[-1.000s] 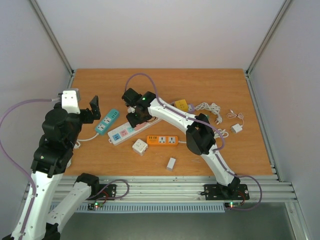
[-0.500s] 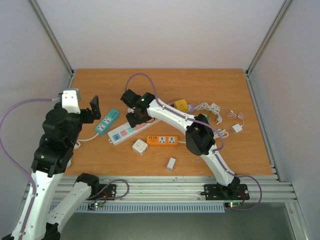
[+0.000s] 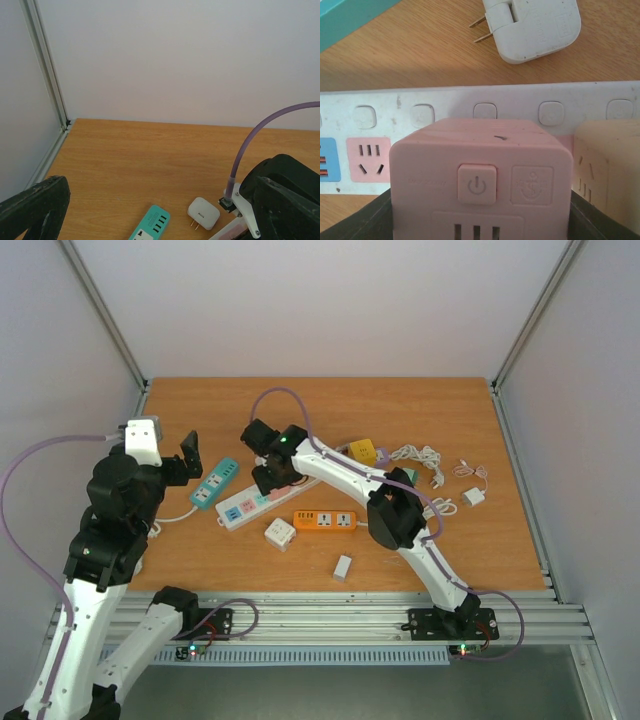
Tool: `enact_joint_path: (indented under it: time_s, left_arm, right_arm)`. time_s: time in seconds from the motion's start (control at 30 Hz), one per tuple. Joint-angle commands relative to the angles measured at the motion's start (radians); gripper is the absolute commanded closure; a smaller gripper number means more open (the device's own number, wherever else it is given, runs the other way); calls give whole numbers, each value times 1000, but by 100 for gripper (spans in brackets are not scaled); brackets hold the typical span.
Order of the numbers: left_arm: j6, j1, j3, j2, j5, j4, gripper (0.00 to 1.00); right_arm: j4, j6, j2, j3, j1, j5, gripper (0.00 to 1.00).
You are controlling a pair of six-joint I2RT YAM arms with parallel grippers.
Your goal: Insert the plug
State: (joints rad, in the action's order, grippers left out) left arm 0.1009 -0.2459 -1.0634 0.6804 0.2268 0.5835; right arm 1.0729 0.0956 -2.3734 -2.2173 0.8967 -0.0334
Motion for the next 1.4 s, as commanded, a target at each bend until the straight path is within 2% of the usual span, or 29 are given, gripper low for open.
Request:
enact_joint_path:
  time_s: [0.0, 0.1, 0.33, 0.53, 0.9, 1.0, 1.2, 1.37]
  left_arm:
    - [7, 5, 12, 2, 17, -48, 1]
    - [6, 5, 13, 4, 17, -48, 1]
    - [7, 5, 13, 9, 16, -47, 1]
    - [9, 5, 15, 10, 19, -47, 1]
    - [13, 5, 12, 15, 15, -43, 1]
    - [13, 5, 14, 15, 24, -43, 1]
    - [22, 6, 5, 33, 15, -35, 1]
    - [29, 6, -5, 42, 37, -20, 1]
  right_arm:
    - [48, 26, -47, 73, -4, -95, 60]
    - [20, 58, -20, 124, -14, -134, 60]
    - [-51, 133, 59, 220, -47, -94, 59]
    - [-28, 141, 17, 234, -45, -51, 58]
    - [24, 94, -87, 228, -24, -110, 56]
    - [40, 85, -71, 203, -23, -113, 51]
    - [95, 52, 34, 4, -15, -67, 28]
    - [114, 24, 118, -73, -13, -11, 16]
